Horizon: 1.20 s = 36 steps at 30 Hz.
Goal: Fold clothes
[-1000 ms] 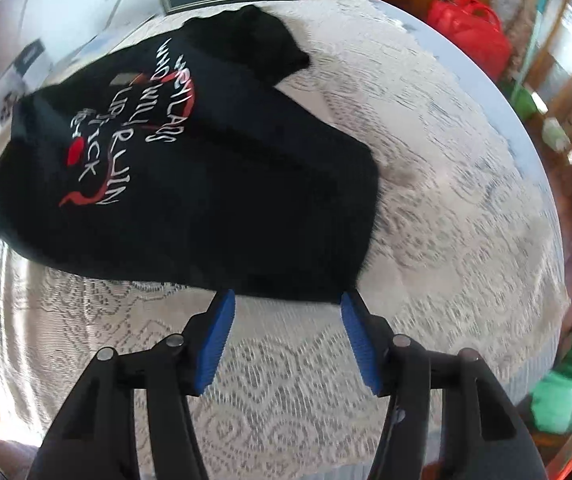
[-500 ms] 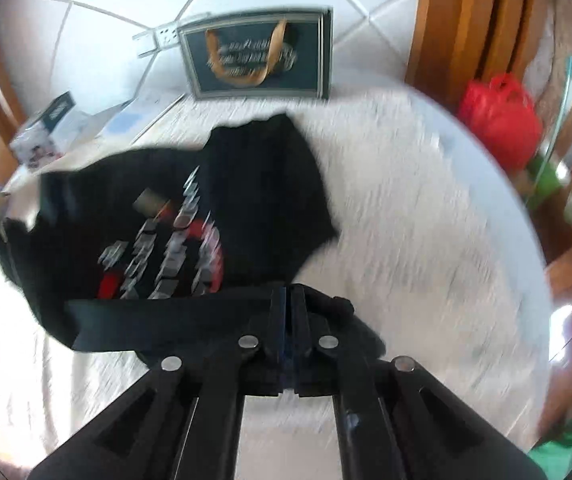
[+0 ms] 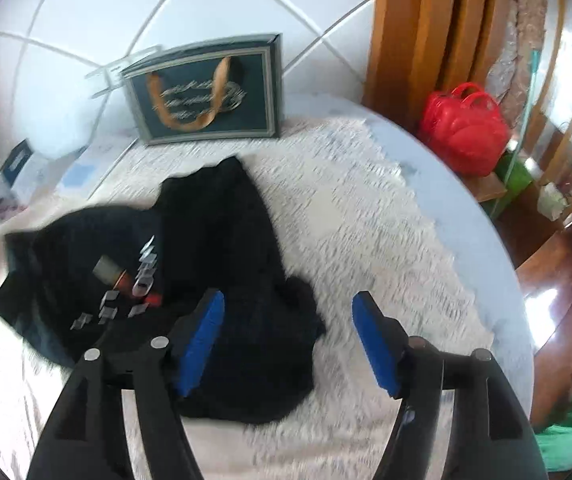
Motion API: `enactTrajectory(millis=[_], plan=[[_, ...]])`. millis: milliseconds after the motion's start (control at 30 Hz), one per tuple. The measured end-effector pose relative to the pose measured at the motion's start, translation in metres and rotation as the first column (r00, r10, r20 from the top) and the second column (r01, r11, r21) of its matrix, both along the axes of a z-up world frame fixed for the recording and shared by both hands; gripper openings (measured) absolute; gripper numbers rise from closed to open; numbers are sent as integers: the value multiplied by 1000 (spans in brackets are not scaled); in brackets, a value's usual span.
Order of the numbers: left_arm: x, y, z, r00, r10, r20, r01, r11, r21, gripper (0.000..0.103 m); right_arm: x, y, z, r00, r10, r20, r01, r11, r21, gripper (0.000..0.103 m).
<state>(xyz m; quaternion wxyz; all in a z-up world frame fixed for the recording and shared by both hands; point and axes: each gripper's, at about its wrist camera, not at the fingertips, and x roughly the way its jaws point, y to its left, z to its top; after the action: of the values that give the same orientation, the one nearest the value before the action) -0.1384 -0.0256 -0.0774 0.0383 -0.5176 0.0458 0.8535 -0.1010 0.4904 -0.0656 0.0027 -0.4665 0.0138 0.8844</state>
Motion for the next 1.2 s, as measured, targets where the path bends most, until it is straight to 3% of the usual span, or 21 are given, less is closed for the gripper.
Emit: enactTrajectory(millis=[267, 400, 533, 667, 733, 1000, 1133, 1167, 1200], plan=[[14, 11, -23, 997, 32, 68, -34, 999, 33, 95, 41, -3, -46, 990, 18, 139, -18, 1000, 2, 66], [22, 18, -31, 997, 13, 78, -14, 1000, 13, 95, 45, -6, -59, 986, 37, 161, -33, 999, -25, 66], [30, 10, -37, 996, 51, 72, -52, 999, 16, 96, 41, -17, -65, 980, 86, 177, -78, 996, -51, 67], [38, -11, -39, 993, 108, 56, -110, 993, 36, 99, 35, -35, -77, 971, 131, 199, -126, 991, -38, 79], [39, -19, -38, 991, 125, 47, -127, 991, 38, 100, 31, -40, -84, 967, 145, 211, -142, 989, -29, 79], [11, -21, -30, 989, 150, 10, -150, 984, 97, 100, 14, -47, -92, 963, 147, 225, -145, 989, -25, 79], [-13, -12, -43, 982, 179, 62, -187, 970, 156, 99, 5, -47, -94, 962, 148, 227, -146, 989, -26, 80], [-17, -10, -46, 978, 196, 66, -204, 965, 162, 89, 2, -47, -97, 961, 151, 231, -148, 989, -29, 79], [-20, -8, -48, 974, 214, 70, -223, 960, 168, 64, 0, -47, -100, 960, 154, 235, -150, 988, -33, 80]])
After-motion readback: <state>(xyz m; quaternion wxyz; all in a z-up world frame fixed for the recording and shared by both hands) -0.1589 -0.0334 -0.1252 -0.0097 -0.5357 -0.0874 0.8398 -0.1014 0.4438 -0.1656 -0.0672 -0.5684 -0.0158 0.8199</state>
